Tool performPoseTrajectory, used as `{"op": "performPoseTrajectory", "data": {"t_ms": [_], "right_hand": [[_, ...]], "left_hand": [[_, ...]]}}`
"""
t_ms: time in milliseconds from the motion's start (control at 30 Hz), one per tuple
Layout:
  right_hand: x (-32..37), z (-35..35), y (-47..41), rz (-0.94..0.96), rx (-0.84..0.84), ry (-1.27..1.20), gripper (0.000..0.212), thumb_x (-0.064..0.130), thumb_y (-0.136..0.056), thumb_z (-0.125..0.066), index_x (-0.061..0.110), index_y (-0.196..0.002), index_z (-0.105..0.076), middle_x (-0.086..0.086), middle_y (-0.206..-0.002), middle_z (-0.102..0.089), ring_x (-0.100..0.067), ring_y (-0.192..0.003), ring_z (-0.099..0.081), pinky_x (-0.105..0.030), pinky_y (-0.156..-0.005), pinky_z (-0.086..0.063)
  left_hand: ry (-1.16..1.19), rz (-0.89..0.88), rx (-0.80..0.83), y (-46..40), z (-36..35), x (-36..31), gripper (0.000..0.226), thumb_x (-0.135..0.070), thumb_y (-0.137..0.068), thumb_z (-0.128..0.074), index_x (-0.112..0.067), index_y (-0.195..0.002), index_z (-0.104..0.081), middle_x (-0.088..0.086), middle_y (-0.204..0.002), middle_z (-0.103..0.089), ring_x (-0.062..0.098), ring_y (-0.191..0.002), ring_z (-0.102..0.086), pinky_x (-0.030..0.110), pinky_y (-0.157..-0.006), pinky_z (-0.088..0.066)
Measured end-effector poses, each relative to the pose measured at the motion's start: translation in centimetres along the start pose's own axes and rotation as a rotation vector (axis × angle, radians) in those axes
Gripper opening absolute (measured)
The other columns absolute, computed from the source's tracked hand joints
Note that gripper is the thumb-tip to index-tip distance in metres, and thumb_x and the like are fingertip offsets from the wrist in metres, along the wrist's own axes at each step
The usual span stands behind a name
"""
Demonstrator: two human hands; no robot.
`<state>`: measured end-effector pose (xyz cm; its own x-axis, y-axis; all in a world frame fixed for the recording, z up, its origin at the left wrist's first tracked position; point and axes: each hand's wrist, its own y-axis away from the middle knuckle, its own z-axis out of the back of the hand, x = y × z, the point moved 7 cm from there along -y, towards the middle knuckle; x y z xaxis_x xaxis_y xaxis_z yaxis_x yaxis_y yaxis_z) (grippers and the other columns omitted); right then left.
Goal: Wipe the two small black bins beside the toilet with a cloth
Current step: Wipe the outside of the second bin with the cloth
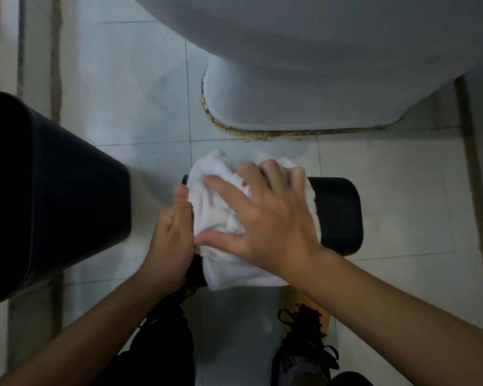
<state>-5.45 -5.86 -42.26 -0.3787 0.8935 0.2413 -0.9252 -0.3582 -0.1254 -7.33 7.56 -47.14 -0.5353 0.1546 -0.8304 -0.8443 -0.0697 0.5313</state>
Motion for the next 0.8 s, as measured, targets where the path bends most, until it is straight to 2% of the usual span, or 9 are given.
{"op": "performPoseTrajectory", "data": {"t_ms": [100, 133, 233, 300, 400, 467, 533, 667, 800], "right_hand": [[-1.5, -0.2, -2.3, -0.057, 0.03, -0.107, 0.063, 0.081, -0.08, -0.047, 0.036, -0.119, -0.068, 0.003, -0.105, -0.055, -0.023, -0.096, -0.047, -0.04, -0.077, -0.031], [-2.4, -0.3, -2.8, -0.12, 0.045, -0.142, 0.058, 0.08, -0.082, -0.047, 0.038, -0.115, -0.069, 0.006, -0.103, -0.052, -0.02, -0.098, -0.046, -0.039, -0.078, -0.029], [-5.8, -1.0, -3.0, -0.329, 0.048, -0.174, 0.047, 0.073, -0.087, -0.047, 0.037, -0.104, -0.073, 0.01, -0.099, -0.049, -0.018, -0.104, -0.047, -0.04, -0.084, -0.028], [-7.8, -0.4, -1.8, -0.378, -0.016, -0.097, 0.047, 0.07, -0.09, -0.047, 0.035, -0.105, -0.074, 0.006, -0.104, -0.057, -0.021, -0.104, -0.05, -0.039, -0.083, -0.028], [-9.6, 0.8, 1.2, -0.342, -0.11, -0.026, 0.048, 0.068, -0.091, -0.049, 0.03, -0.107, -0.074, -0.001, -0.103, -0.06, -0.024, -0.098, -0.051, -0.039, -0.081, -0.029], [-10.1, 1.4, 3.2, -0.281, -0.158, 0.02, 0.048, 0.067, -0.092, -0.052, 0.027, -0.107, -0.073, -0.005, -0.1, -0.061, -0.027, -0.095, -0.05, -0.04, -0.08, -0.032], [-10.7, 2.0, 4.8, -0.216, -0.212, 0.026, 0.048, 0.066, -0.091, -0.057, 0.025, -0.107, -0.074, -0.009, -0.097, -0.061, -0.028, -0.093, -0.049, -0.043, -0.078, -0.034], [-12.3, 2.3, 6.5, -0.179, -0.248, -0.046, 0.049, 0.064, -0.091, -0.06, 0.02, -0.108, -0.075, -0.014, -0.098, -0.059, -0.031, -0.094, -0.048, -0.048, -0.078, -0.037], [-11.4, 2.2, 6.9, -0.165, -0.295, -0.001, 0.047, 0.061, -0.088, -0.066, 0.019, -0.106, -0.076, -0.014, -0.097, -0.059, -0.031, -0.094, -0.048, -0.047, -0.078, -0.037]], "left_hand": [[-0.017, 0.0, -0.025, -0.8, 0.1, -0.5, 0.066, -0.049, -0.101, -0.024, -0.001, -0.085, -0.067, 0.025, -0.077, -0.07, 0.037, -0.078, -0.071, 0.044, -0.066, -0.057], [-0.034, 0.01, -0.05, -0.9, 0.2, -0.5, 0.066, -0.048, -0.101, -0.026, -0.001, -0.081, -0.067, 0.021, -0.074, -0.07, 0.035, -0.075, -0.071, 0.041, -0.064, -0.057], [-0.053, 0.072, -0.127, -0.7, 0.4, -0.5, 0.06, -0.047, -0.102, -0.032, -0.012, -0.063, -0.06, -0.003, -0.051, -0.063, 0.012, -0.051, -0.063, 0.025, -0.047, -0.049], [-0.056, 0.099, -0.163, -0.8, 0.4, -0.6, 0.06, -0.049, -0.102, -0.034, -0.011, -0.062, -0.055, -0.004, -0.05, -0.056, 0.012, -0.05, -0.059, 0.025, -0.05, -0.048], [-0.083, 0.082, -0.189, -1.3, 0.6, -0.9, 0.068, -0.053, -0.101, -0.034, 0.003, -0.068, -0.054, 0.014, -0.063, -0.048, 0.024, -0.059, -0.053, 0.041, -0.057, -0.049], [-0.09, 0.072, -0.182, -1.5, 0.6, -0.9, 0.07, -0.054, -0.1, -0.034, 0.007, -0.077, -0.058, 0.014, -0.068, -0.049, 0.027, -0.061, -0.052, 0.048, -0.06, -0.051], [-0.089, 0.087, -0.172, -1.5, 0.6, -0.8, 0.073, -0.054, -0.1, -0.034, 0.012, -0.085, -0.06, 0.016, -0.074, -0.053, 0.034, -0.069, -0.058, 0.053, -0.07, -0.055], [-0.062, 0.129, -0.165, -2.0, 0.4, -1.3, 0.066, -0.054, -0.101, -0.033, 0.002, -0.084, -0.064, 0.017, -0.079, -0.06, 0.035, -0.085, -0.066, 0.051, -0.082, -0.057], [-0.08, 0.129, -0.173, -1.6, 0.2, -1.2, 0.069, -0.055, -0.101, -0.031, 0.006, -0.096, -0.063, 0.035, -0.096, -0.06, 0.042, -0.092, -0.063, 0.054, -0.082, -0.056]]}}
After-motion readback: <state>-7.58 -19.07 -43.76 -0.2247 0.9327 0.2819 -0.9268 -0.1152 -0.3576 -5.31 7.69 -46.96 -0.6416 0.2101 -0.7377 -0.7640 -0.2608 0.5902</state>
